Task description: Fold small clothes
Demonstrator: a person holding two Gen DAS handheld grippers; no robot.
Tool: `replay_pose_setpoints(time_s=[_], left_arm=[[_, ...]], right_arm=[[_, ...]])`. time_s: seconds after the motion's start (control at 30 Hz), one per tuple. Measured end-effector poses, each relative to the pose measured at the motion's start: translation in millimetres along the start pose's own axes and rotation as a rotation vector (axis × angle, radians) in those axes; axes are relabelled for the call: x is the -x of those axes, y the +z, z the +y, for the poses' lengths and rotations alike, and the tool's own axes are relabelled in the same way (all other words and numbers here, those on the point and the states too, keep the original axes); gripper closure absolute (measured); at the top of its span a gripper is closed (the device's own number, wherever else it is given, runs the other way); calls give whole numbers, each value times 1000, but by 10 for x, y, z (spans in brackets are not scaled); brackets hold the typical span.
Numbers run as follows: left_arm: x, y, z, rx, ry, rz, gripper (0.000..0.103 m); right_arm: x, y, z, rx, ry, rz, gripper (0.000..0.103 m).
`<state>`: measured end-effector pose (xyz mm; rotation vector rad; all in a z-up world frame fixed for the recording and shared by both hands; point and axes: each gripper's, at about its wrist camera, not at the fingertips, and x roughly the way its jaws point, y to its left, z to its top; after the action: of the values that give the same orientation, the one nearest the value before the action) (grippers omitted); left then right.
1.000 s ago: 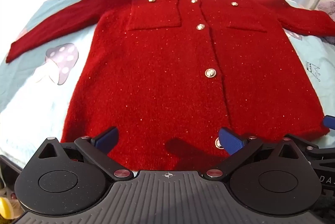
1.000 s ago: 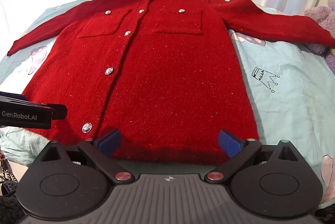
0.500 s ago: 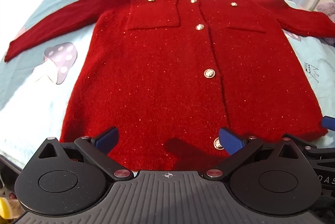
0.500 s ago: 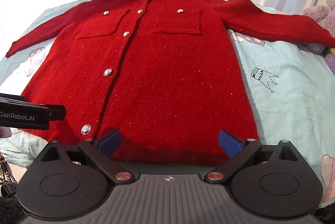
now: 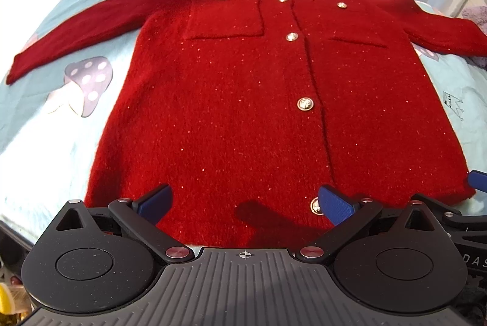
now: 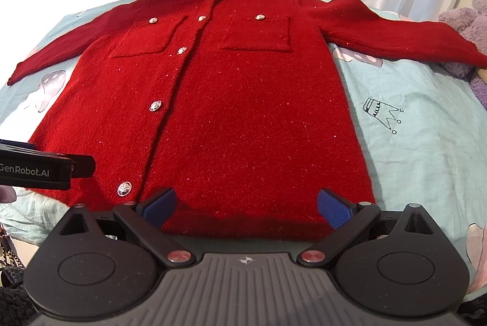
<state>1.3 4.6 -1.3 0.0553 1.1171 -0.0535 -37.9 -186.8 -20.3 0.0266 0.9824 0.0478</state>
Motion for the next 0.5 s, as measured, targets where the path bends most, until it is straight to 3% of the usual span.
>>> replay_pose_setpoints(time_s=[0.5], left_arm=[[-35,-11,29,9,-6,8,0]], right_arm=[[-6,-13,-29,-16,2,-3,4]])
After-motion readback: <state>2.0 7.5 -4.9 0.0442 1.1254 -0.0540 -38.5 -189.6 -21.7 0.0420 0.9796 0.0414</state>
